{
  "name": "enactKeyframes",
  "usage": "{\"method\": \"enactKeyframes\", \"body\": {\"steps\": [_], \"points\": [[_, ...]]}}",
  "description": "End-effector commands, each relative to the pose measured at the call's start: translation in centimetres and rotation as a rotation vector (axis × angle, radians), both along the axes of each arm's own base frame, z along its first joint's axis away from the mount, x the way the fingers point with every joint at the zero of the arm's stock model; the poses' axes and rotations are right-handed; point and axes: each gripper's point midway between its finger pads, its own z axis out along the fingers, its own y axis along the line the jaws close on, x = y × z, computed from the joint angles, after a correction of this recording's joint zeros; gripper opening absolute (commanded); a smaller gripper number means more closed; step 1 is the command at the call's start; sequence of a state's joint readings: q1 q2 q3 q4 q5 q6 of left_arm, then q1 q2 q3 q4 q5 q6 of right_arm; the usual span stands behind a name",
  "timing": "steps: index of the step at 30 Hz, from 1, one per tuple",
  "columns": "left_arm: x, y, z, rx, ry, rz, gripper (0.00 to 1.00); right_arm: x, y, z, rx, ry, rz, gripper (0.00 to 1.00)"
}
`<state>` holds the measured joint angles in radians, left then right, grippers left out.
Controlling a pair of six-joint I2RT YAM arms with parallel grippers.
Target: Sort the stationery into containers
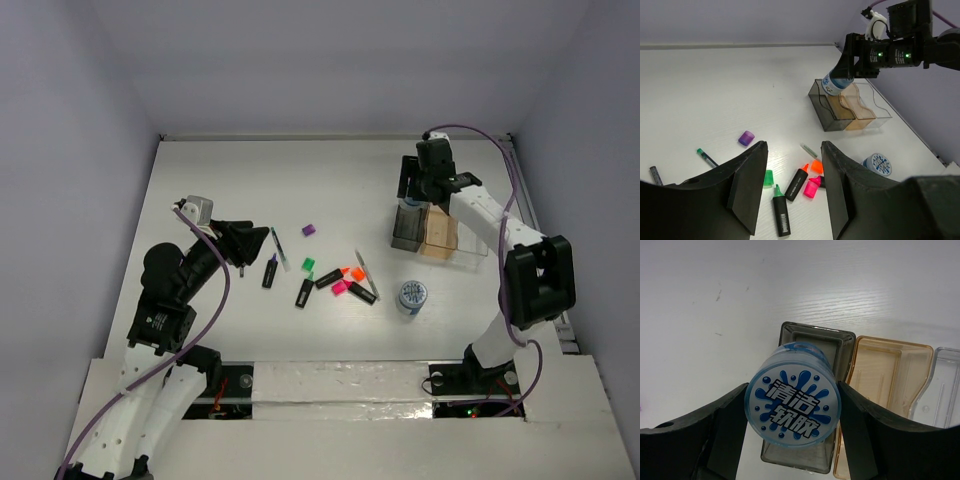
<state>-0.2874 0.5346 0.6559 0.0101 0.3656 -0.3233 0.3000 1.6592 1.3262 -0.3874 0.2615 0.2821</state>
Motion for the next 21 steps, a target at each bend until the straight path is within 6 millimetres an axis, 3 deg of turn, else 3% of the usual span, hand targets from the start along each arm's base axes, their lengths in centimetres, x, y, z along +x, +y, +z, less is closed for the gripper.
{"method": "enactKeyframes", "body": {"steps": [1, 11, 16, 18, 19, 21], "points": [[-0.3, -0.2, 2.5, -0.021, -0.072, -0.017, 0.44, 2.4, 0.1, 0.6, 0.013, -0.048, 0.009, 0.58], [-0.3, -0.3, 2.5, -0.020, -0.072, -0.022, 0.44, 2.6, -0.7, -2.9, -0.015, 0.017, -0.023, 0.59], [-0.2, -0.4, 2.5, -0.020, -0.072, -0.022, 0.44, 3.9, -1.5, -2.9, -0.023, 0.002, -0.040, 0.59], [-0.2, -0.4, 2.5, -0.019, -0.070, -0.022, 0.44, 4.3, -1.8, -3.0, -0.042, -0.003, -0.050, 0.64], [-0.2, -0.4, 2.5, -0.020, -0.072, -0.022, 0.44, 4.4, -1.8, -3.1, -0.043, -0.002, -0.047, 0.74], [-0.2, -0.4, 2.4, -0.019, -0.069, -0.023, 0.44, 4.7, -2.1, -2.7, -0.041, -0.009, -0.052, 0.85]]}}
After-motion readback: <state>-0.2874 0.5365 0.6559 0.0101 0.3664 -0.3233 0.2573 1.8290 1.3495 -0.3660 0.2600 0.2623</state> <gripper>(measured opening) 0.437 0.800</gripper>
